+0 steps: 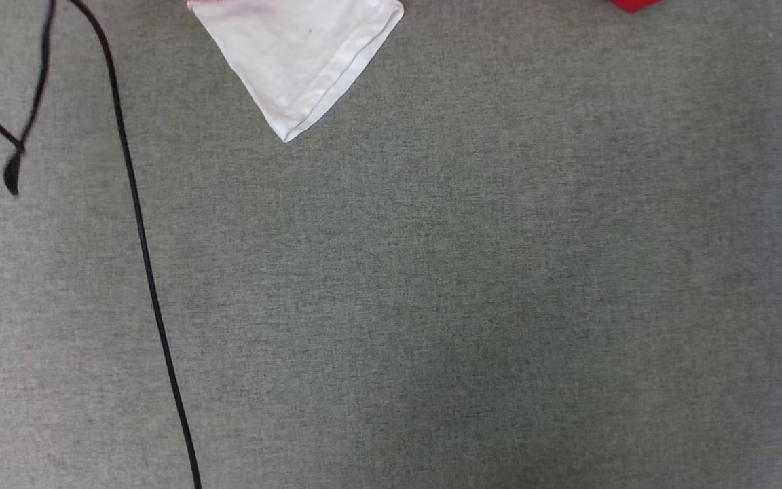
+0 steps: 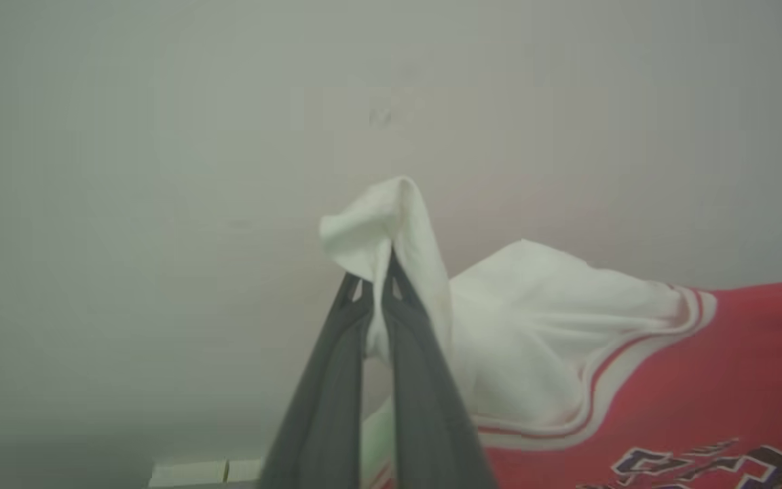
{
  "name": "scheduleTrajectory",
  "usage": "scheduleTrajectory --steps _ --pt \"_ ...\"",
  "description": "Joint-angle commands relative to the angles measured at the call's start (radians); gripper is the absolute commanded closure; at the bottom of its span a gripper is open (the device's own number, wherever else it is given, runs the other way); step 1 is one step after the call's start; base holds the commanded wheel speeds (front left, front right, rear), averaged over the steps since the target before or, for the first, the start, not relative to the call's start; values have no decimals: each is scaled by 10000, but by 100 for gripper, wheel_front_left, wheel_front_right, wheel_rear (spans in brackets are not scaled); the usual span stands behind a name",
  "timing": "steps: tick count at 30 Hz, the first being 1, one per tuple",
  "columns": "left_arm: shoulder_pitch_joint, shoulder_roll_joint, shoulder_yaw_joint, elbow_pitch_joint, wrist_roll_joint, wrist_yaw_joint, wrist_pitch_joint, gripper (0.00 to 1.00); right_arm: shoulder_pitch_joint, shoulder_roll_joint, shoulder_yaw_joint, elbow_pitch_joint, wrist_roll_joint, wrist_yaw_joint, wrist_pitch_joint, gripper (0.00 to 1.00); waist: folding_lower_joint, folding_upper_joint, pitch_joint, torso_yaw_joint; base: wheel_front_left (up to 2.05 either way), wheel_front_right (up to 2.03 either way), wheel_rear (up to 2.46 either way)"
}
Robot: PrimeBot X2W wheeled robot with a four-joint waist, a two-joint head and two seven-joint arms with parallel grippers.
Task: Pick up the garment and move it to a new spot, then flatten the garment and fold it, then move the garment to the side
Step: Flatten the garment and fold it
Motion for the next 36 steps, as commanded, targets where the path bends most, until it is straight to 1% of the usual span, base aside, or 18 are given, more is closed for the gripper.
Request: scheduleTrajectory --steps 1,5,7,10,13,18,23,29,33,36 --pt "224 -33 7 113 -95 -13 -38 100 207 -5 7 115 58 -21 -82 100 -1 0 37 32 0 0 0" --pt "725 -270 -74 698 -547 -72 -101 100 742 122 173 756 262 -20 -359 100 -1 0 -55 103 0 0 0" --pt "1227 -404 -233 952 -700 -90 -137 100 1113 145 310 1036 387 -20 -531 100 -1 0 -193 141 0 0 0" --pt "1915 -555 -436 964 -1138 -100 -163 100 1827 186 499 1399 624 -20 -771 100 -1 0 -469 198 0 0 0" --pt "2948 -666 -689 902 -1539 -103 -206 100 2638 144 742 1649 939 -18 -969 100 -1 0 -873 262 0 0 0" --pt "4786 -664 -953 656 -2271 -106 -397 100 4185 -61 1209 1770 1554 -20 -1108 100 -1 0 -1726 344 0 0 0" --pt "6656 -478 -1147 277 -2792 -91 -601 100 5770 -417 1560 1374 2150 -21 -1163 100 -1 0 -2621 385 0 0 0" --pt "8704 -238 -1232 -213 -3089 -80 -758 100 7830 -831 1450 553 2697 -24 -1097 100 -1 0 -3618 421 0 0 0" --pt "9993 -155 -1311 -668 -3143 171 -754 100 9334 -953 1108 -152 2894 -33 -882 100 -1 0 -4250 497 0 0 0" --pt "10939 -38 -1327 -1155 -3274 455 -627 100 10450 -985 709 -861 2885 -37 -668 100 -1 0 -4666 527 0 0 0"
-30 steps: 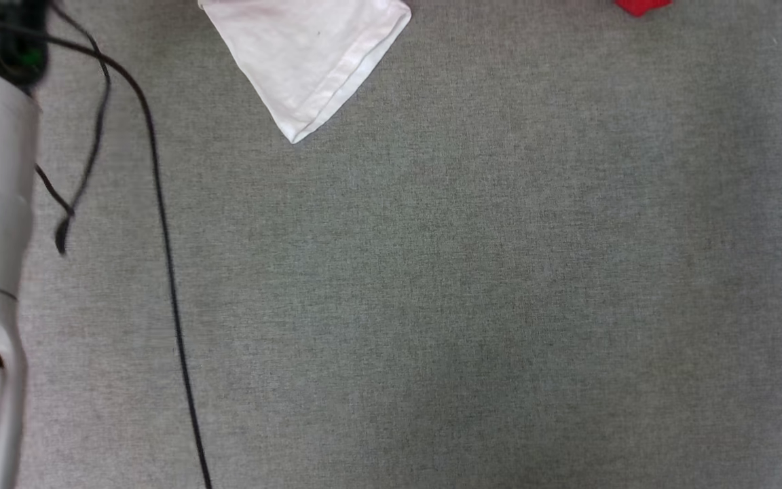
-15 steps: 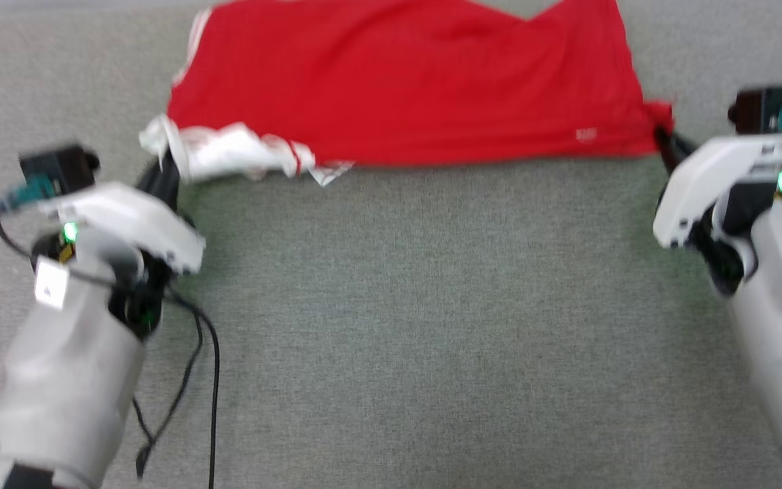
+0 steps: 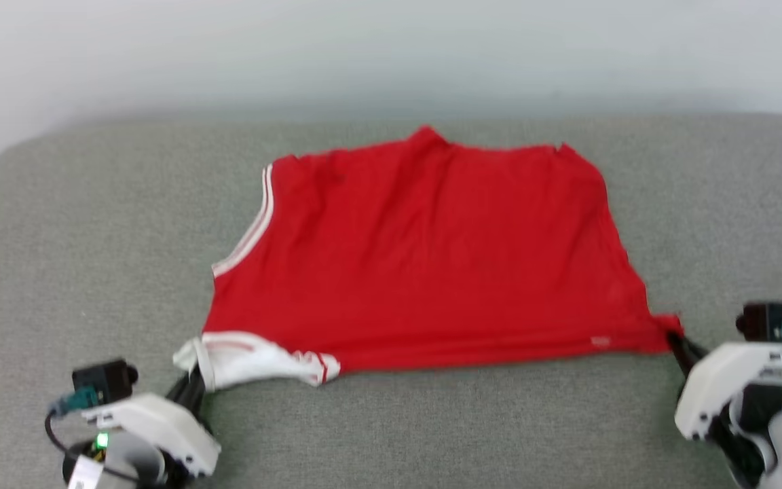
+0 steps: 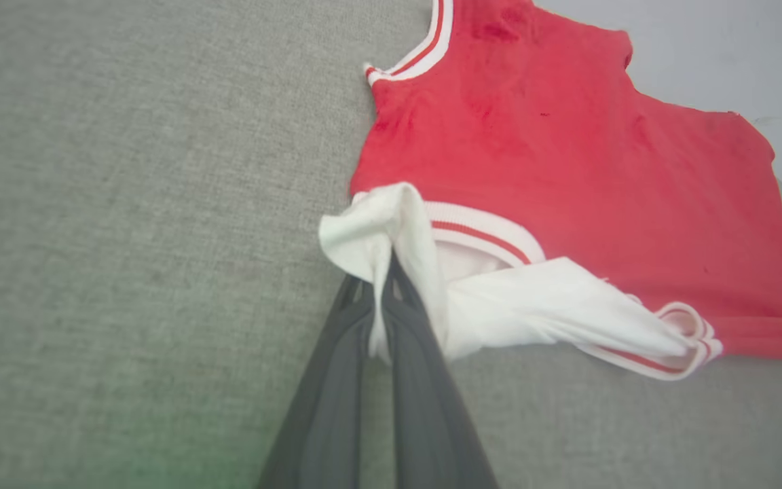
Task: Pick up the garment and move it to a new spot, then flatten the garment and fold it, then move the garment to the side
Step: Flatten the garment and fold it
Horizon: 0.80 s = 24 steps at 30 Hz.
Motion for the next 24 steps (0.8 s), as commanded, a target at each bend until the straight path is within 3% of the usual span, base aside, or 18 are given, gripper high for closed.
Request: scheduleTrajectory --steps 1,5,17,21,24 --pt "420 276 83 -95 -108 219 41 100 480 -242 -265 -206 -69 -56 93 100 3 -1 -447 67 0 0 0" --pt "1641 566 76 -1185 -241 744 310 100 1958 -6 -995 -1559 -303 -59 586 100 3 -1 -862 92 0 0 0" --pt "4812 1603 416 -5595 -738 2976 1282 100 5694 1585 -2881 -6065 -1449 -65 2986 100 3 -1 -1289 215 0 0 0" --pt "4828 1938 459 -6866 -509 3354 1450 100 5761 1789 -2886 -6973 -1609 -51 3524 100 3 -1 -1047 165 0 0 0" --pt "4187 2035 406 -7401 -295 3357 1617 100 5294 1840 -2686 -7437 -1683 -42 3752 100 3 -1 -697 116 0 0 0"
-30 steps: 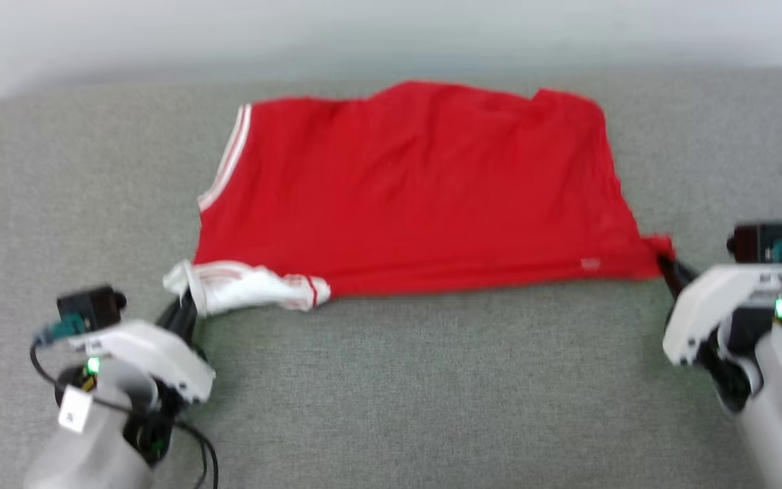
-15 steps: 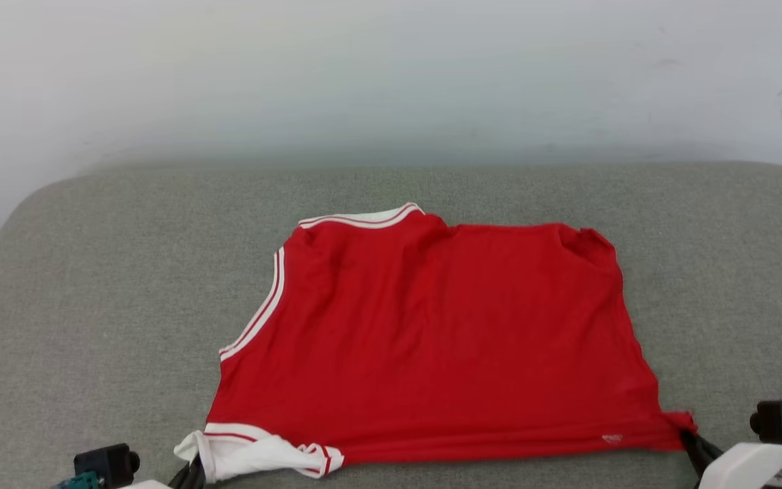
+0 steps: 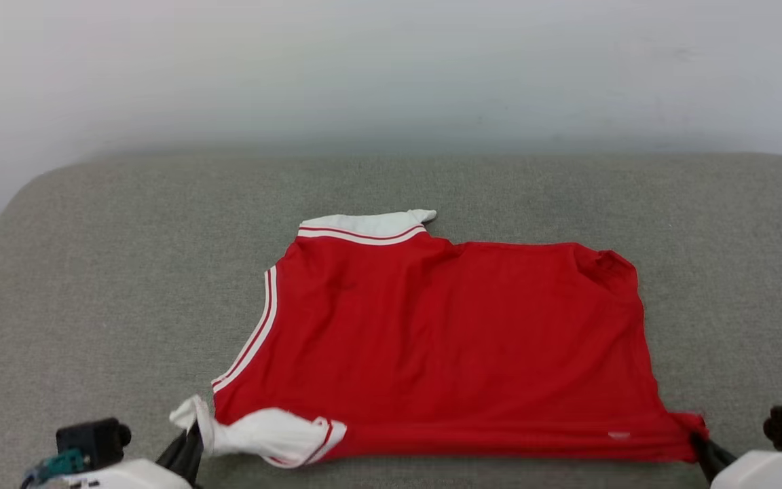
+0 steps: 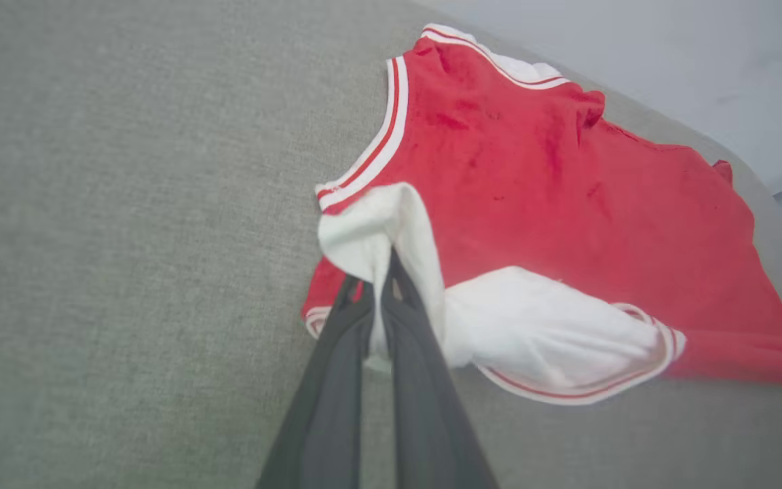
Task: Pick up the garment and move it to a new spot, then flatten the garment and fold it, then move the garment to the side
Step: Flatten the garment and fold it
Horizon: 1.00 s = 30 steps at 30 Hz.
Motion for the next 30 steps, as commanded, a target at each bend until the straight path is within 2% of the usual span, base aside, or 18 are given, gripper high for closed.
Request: scheduleTrajectory --steps 1,10,21,22,24,25,26,27,28,29,30 --pt "-461 68 11 -58 108 -39 83 100 -370 -13 50 -142 -110 -25 61 100 1 -1 285 -59 0 0 0" --pt "-2541 -399 -317 610 652 -555 125 100 -2084 -310 670 295 -249 -20 36 100 1 -1 1480 -271 0 0 0" --pt "-4032 -1047 -621 2682 551 -1514 192 100 -3227 -560 1111 1931 -64 -20 -575 100 1 -1 2498 -138 0 0 0" --pt "-4113 -1114 -681 2861 520 -1614 245 100 -3255 -596 1137 2115 -96 -20 -620 95 1 -1 2517 -129 0 0 0" --pt "-4263 -1204 -767 3242 465 -1783 325 100 -3283 -597 1212 2493 -49 -22 -735 62 1 -1 2531 -127 0 0 0" --pt "-4325 -1265 -787 3406 448 -1859 321 83 -3314 -617 1247 2638 -19 -22 -823 47 1 -1 2519 -127 0 0 0" --pt "-4374 -1322 -811 3562 413 -1934 322 65 -3366 -630 1293 2768 21 -22 -927 0 1 -1 2495 -130 0 0 0" --pt "-4418 -1363 -823 3692 393 -1991 306 53 -3414 -639 1358 2836 62 -22 -1087 0 1 -1 2464 -139 0 0 0" --pt "-4418 -1363 -823 3692 393 -1991 306 53 -3414 -639 1358 2836 62 -22 -1087 0 1 -1 2464 -139 0 0 0" --pt "-4462 -1389 -814 3819 378 -2030 262 33 -3468 -651 1408 2853 122 -22 -1348 0 1 -1 2414 -150 0 0 0" --pt "-4492 -1398 -799 3931 377 -2060 246 1 -3461 -659 1418 2873 155 -22 -1602 0 1 -1 2346 -166 0 0 0"
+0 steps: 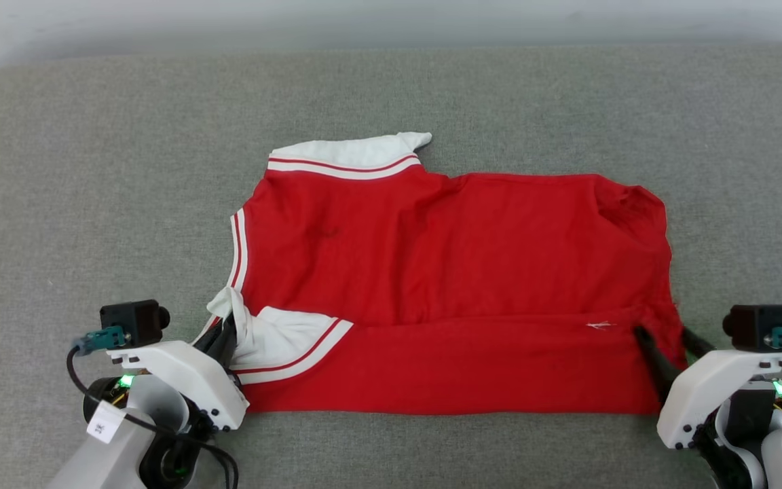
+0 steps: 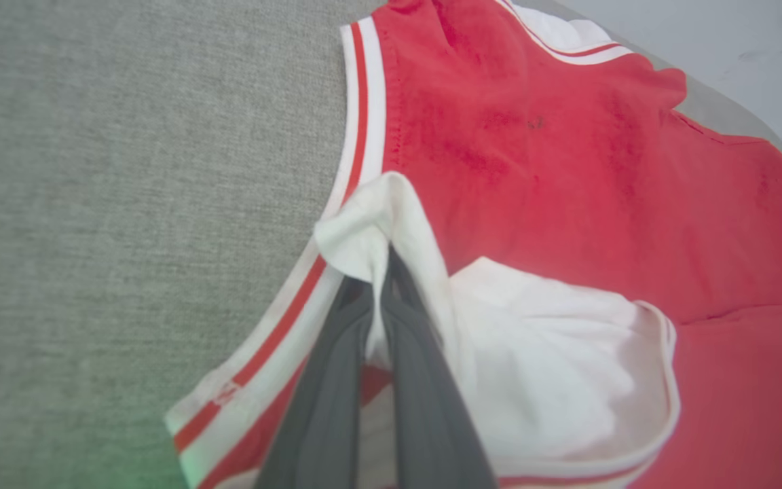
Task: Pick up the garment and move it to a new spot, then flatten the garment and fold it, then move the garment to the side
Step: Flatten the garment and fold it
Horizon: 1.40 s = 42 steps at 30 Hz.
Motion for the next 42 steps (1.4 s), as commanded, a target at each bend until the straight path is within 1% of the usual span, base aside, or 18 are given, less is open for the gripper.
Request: scheduleTrajectory --steps 1,4,7,10,12,14,17,21,25,29,31,34,35,36,37,38,39,42 --pt "-106 -4 -2 81 19 -63 -26 0 -21 -27 15 69 101 -18 -159 0 -1 0 -105 -23 0 0 0" --pt "-145 91 101 270 -21 -62 -139 0 -70 67 126 -143 269 -13 -1280 0 -1 0 -375 -81 0 0 0" --pt "-59 277 213 302 -83 -31 -79 0 46 56 232 -192 262 -13 -2175 0 -1 0 -737 -165 0 0 0" --pt "100 581 291 179 -210 -21 203 0 208 133 291 -294 218 -13 -2663 0 -1 0 -1080 -233 0 0 0" --pt "253 852 266 88 -386 -70 678 0 336 185 337 -383 223 -13 -2791 0 -1 0 -1283 -284 0 0 0" --pt "277 1163 288 -72 -550 -96 1193 0 465 196 363 -463 195 -13 -2774 0 -1 0 -1439 -335 0 0 0" --pt "450 1643 198 -358 -911 -18 2313 0 618 263 342 -621 130 -13 -2715 0 -1 0 -1552 -405 0 0 0" --pt "730 2181 111 -1071 -1541 389 3958 0 820 340 261 -835 72 -13 -2560 0 -1 0 -1590 -515 0 0 0" --pt "1126 2571 60 -1768 -2012 949 5090 0 839 426 227 -1031 65 -13 -2453 0 -1 0 -1441 -679 0 0 0" --pt "1437 2648 42 -1982 -2276 1333 5524 0 754 505 228 -1152 88 -13 -2418 0 -1 0 -1146 -847 0 0 0" --pt "1568 2523 -19 -1870 -2357 1354 5575 0 696 524 230 -1160 102 -13 -2371 0 -1 0 -1009 -925 0 0 0" --pt "1610 2224 -182 -1660 -2516 1266 5759 0 633 522 168 -1129 156 -13 -2226 0 -1 0 -825 -982 0 0 0" --pt "1616 2114 -251 -1579 -2552 1237 5845 22 618 503 151 -1127 190 -12 -2157 0 -1 0 -779 -992 0 0 0" --pt "1594 2028 -329 -1499 -2574 1212 5908 54 607 464 133 -1126 218 -13 -2065 0 -1 0 -739 -999 0 0 0" --pt "1596 1909 -403 -1436 -2646 1167 6016 60 598 411 103 -1133 256 -13 -1977 0 -1 0 -712 -999 0 0 0" --pt "1594 1810 -452 -1400 -2716 1092 6090 60 586 358 74 -1166 299 -13 -1910 0 -1 0 -695 -989 0 0 0" --pt "1571 1765 -469 -1371 -2741 1058 6100 100 593 300 36 -1178 352 -13 -1828 0 -1 0 -681 -970 0 0 0" --pt "1423 1717 -521 -1221 -2644 875 6001 100 651 150 -99 -1212 525 -13 -1453 0 -1 0 -686 -890 0 0 0"
